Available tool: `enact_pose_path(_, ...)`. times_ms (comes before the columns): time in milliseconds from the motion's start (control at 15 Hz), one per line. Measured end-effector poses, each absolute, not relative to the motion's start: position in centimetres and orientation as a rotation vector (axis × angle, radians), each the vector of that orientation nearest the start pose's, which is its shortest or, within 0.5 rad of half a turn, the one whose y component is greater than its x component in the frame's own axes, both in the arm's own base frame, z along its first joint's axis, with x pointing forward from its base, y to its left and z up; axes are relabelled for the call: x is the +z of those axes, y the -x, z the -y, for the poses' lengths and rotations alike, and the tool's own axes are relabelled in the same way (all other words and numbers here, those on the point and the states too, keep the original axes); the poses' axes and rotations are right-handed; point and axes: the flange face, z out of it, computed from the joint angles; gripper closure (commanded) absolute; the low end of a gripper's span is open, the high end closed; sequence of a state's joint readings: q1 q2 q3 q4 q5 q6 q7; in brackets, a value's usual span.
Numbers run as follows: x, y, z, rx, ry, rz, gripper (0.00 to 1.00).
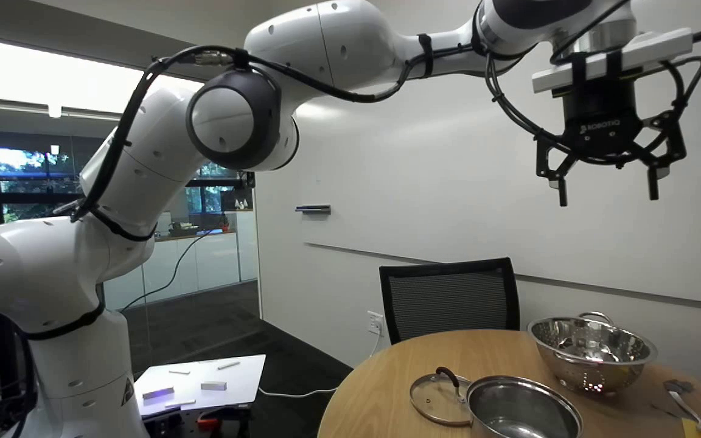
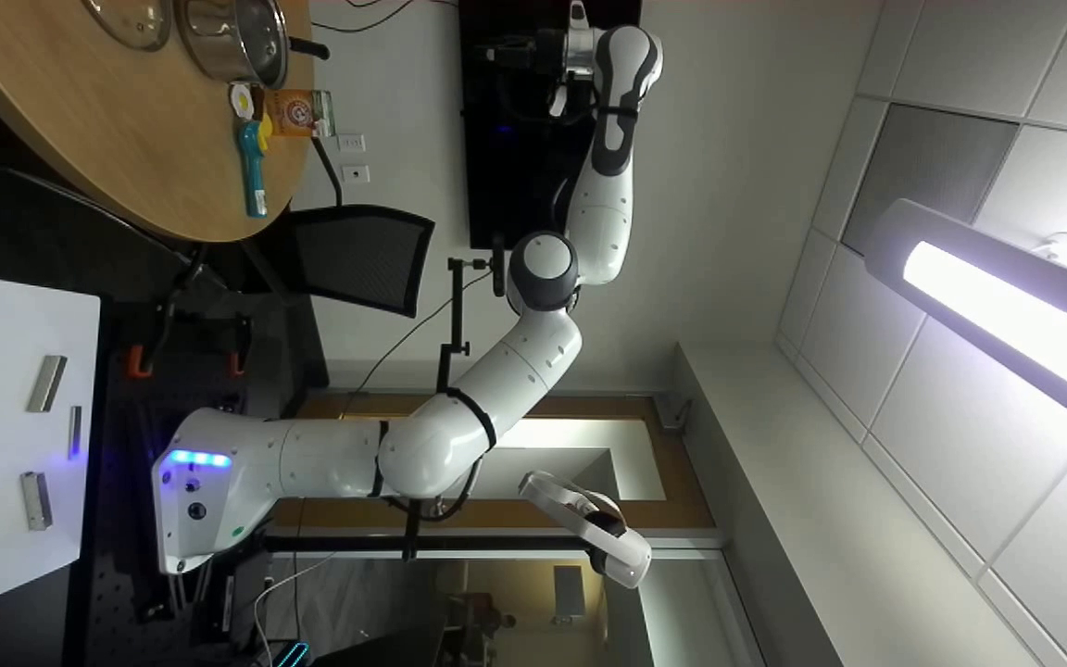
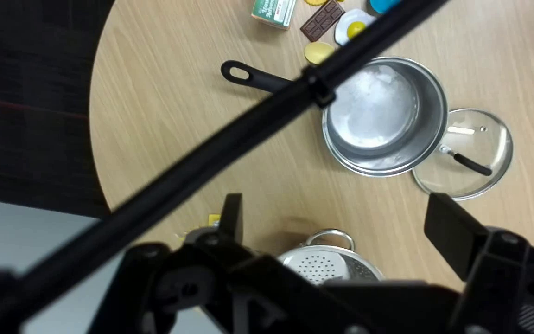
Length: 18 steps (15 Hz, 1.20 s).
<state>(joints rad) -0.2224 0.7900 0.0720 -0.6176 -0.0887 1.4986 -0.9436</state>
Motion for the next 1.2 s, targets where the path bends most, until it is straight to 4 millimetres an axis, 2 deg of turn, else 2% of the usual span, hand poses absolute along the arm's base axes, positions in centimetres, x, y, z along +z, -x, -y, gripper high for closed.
enact_pose_path(533,56.4,-72.1,18.2,-0.182,3.211,0.5,0.0)
enact_pose_path(1200,55.9,-72.3,18.3,-0.174,3.21,0.492,0.0)
